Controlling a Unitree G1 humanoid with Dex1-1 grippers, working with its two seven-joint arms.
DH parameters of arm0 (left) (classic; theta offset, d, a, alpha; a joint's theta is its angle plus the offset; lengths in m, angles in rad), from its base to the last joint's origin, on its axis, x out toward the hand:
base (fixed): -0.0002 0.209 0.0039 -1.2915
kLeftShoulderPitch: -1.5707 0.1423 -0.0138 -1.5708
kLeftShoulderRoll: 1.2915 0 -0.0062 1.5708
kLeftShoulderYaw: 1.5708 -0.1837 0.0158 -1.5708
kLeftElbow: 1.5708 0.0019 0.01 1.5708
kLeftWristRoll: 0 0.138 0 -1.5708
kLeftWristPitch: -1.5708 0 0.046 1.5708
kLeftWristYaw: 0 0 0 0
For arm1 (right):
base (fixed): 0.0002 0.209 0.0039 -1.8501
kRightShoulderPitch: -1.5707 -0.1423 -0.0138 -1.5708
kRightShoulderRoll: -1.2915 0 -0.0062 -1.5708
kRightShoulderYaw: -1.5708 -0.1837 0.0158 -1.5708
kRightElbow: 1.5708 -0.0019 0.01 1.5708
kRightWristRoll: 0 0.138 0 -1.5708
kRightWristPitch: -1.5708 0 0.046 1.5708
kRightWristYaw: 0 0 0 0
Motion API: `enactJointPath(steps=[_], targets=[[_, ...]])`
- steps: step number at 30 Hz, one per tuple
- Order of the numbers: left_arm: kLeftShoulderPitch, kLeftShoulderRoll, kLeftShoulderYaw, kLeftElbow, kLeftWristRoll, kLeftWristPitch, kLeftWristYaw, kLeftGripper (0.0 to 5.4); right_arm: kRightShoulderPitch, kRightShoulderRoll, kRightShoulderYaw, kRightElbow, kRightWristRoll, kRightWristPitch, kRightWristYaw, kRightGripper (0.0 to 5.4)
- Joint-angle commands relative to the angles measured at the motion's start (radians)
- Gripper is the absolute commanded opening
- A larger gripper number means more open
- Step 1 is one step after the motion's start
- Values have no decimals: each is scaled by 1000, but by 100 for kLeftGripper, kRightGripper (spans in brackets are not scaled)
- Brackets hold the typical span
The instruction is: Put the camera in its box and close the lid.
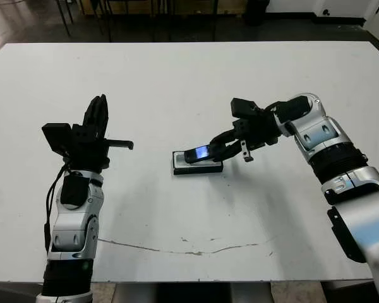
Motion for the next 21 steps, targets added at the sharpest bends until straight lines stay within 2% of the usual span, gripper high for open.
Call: enactJointPath(steps=[1,12,17,21], targets=[[24,6,-2,5,12,11,4,0,-21,11,16,30,-14,-25,28,8],[30,5,-6,1,15,14,6,0,-26,44,43,54,-45,-99,25,7],[30,1,-7,4,14,12,6,0,-32,84,60,53,-62,-69,8,7],[31,0,-12,3,20,15,11,0,-34,117,84,42,-92,-80,-20,7]])
